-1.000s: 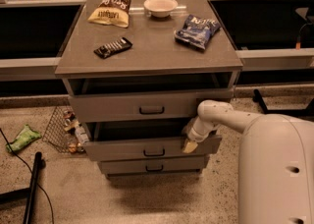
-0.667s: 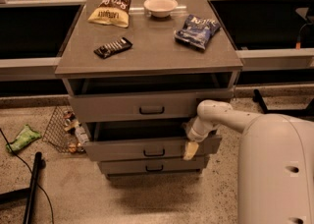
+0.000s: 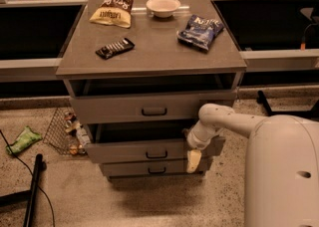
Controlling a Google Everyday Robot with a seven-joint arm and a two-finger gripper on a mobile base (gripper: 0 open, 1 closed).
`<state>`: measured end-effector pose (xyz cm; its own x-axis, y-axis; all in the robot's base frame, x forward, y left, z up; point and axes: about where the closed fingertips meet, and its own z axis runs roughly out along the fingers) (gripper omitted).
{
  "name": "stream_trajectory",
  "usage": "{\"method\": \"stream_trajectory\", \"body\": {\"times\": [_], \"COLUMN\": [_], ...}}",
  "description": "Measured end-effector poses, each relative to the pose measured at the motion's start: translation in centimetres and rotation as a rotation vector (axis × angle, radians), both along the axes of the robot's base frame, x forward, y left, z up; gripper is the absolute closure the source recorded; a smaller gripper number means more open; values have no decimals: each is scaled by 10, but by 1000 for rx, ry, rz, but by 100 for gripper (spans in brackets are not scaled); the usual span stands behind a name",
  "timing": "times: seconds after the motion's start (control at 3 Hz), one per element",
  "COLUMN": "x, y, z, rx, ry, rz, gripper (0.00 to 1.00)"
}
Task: Open middle drawer
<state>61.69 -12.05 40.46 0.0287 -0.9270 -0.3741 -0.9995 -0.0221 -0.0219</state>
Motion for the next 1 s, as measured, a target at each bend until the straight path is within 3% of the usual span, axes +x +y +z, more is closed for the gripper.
{"method": "stream_trajectory", "body": {"times": [0.33, 0.67, 1.0], "x": [-22, -26, -38], "y": [7, 8, 16], "z": [-6, -3, 5], "rx": [3, 1, -17], "ry": [83, 98, 112], "rz": [12, 15, 34], "gripper": [0, 16, 39]}}
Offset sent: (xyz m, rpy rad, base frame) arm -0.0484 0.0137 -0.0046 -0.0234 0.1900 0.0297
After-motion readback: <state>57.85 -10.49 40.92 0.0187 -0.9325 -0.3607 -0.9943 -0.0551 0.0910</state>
